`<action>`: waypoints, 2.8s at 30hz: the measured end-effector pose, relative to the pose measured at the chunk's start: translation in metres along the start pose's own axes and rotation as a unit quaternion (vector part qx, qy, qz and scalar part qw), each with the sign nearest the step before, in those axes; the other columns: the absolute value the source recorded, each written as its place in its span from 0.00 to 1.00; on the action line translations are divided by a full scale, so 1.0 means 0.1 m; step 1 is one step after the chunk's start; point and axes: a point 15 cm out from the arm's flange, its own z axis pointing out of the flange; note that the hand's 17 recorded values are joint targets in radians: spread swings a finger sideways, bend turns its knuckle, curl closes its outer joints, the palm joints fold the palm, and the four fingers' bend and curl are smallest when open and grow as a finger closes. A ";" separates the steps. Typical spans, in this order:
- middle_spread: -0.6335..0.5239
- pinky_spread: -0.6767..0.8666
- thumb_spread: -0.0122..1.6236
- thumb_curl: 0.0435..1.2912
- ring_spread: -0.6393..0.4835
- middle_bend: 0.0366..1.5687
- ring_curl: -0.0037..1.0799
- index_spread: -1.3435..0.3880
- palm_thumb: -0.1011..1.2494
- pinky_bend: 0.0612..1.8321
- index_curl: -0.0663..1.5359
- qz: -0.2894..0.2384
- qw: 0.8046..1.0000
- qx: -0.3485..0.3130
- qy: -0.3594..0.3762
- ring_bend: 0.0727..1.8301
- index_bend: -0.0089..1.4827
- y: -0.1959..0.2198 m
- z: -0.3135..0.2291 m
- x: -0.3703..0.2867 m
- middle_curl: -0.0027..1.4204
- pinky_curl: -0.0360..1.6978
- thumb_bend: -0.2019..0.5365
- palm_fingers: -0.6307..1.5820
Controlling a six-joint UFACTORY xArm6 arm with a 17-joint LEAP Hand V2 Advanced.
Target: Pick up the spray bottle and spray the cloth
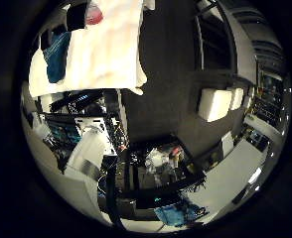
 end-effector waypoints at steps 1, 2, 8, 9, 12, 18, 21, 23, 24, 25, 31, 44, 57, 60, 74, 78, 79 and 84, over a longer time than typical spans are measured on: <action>0.36 0.24 0.83 0.28 0.34 0.47 0.45 0.49 0.92 0.19 0.43 0.000 1.000 0.000 0.000 0.47 0.27 0.00 0.00 0.00 0.40 0.59 0.26 0.55; 0.36 0.24 0.83 0.28 0.34 0.47 0.45 0.49 0.92 0.19 0.43 -0.002 1.000 0.000 -0.001 0.47 0.27 0.00 0.00 0.00 0.40 0.59 0.26 0.55; 0.35 0.24 0.83 0.28 0.34 0.46 0.45 0.49 0.91 0.18 0.42 0.006 1.000 0.004 -0.006 0.46 0.27 0.04 0.00 0.11 0.39 0.60 0.27 0.56; 0.35 0.24 0.83 0.28 0.34 0.46 0.45 0.49 0.91 0.18 0.42 0.006 1.000 0.005 -0.007 0.46 0.26 0.05 0.00 0.13 0.39 0.60 0.26 0.56; 0.35 0.24 0.83 0.28 0.33 0.46 0.45 0.49 0.90 0.17 0.42 0.010 1.000 0.017 -0.004 0.46 0.26 0.01 0.00 0.21 0.39 0.61 0.26 0.56; 0.34 0.22 0.82 0.28 0.32 0.46 0.45 0.49 0.88 0.16 0.42 0.017 0.999 0.025 -0.011 0.46 0.25 -0.01 0.04 0.34 0.39 0.62 0.25 0.57; 0.34 0.23 0.79 0.26 0.33 0.45 0.46 0.50 0.79 0.15 0.41 0.023 0.999 0.021 -0.020 0.46 0.22 0.02 0.09 0.42 0.39 0.62 0.23 0.54; 0.36 0.26 0.75 0.24 0.36 0.43 0.46 0.51 0.70 0.13 0.40 0.027 0.999 0.019 -0.032 0.46 0.19 0.03 0.13 0.46 0.38 0.62 0.22 0.50; 0.37 0.27 0.74 0.23 0.37 0.42 0.46 0.52 0.68 0.13 0.40 0.031 0.998 0.020 -0.041 0.45 0.18 0.03 0.15 0.47 0.38 0.62 0.23 0.48; 0.39 0.29 0.73 0.23 0.39 0.40 0.46 0.53 0.65 0.13 0.39 0.035 0.998 0.024 -0.051 0.45 0.17 0.02 0.17 0.48 0.37 0.62 0.23 0.47; 0.45 0.40 0.68 0.21 0.50 0.31 0.41 0.57 0.53 0.16 0.34 0.044 0.990 0.064 -0.116 0.37 0.12 -0.10 0.24 0.49 0.33 0.60 0.23 0.40; 0.63 0.69 0.54 0.19 0.75 0.10 0.25 0.58 0.30 0.14 0.20 0.026 0.977 0.074 -0.199 0.13 0.09 -0.26 0.63 0.61 0.23 0.36 0.22 0.26; 0.63 0.66 0.54 0.21 0.73 0.13 0.26 0.63 0.33 0.20 0.17 -0.023 0.932 0.207 -0.296 0.16 0.10 -0.88 0.51 0.29 0.24 0.27 0.23 0.30; 0.63 0.65 0.54 0.21 0.73 0.14 0.26 0.64 0.34 0.21 0.17 -0.028 0.923 0.225 -0.312 0.17 0.10 -1.00 0.50 0.22 0.24 0.26 0.23 0.30; 0.63 0.65 0.54 0.21 0.72 0.15 0.25 0.65 0.35 0.24 0.18 -0.045 0.907 0.213 -0.362 0.19 0.10 -1.47 0.67 0.01 0.24 0.23 0.23 0.30; 0.63 0.65 0.54 0.21 0.72 0.16 0.25 0.65 0.35 0.24 0.18 -0.051 0.904 0.214 -0.367 0.19 0.10 -1.60 0.65 0.00 0.24 0.22 0.23 0.30; 0.63 0.64 0.55 0.21 0.71 0.16 0.25 0.65 0.35 0.24 0.18 -0.052 0.904 0.213 -0.367 0.20 0.10 -1.62 0.65 0.01 0.24 0.22 0.23 0.30; 0.63 0.64 0.55 0.21 0.71 0.16 0.25 0.65 0.36 0.24 0.18 -0.060 0.901 0.213 -0.374 0.21 0.10 -1.80 0.65 -0.06 0.24 0.21 0.23 0.30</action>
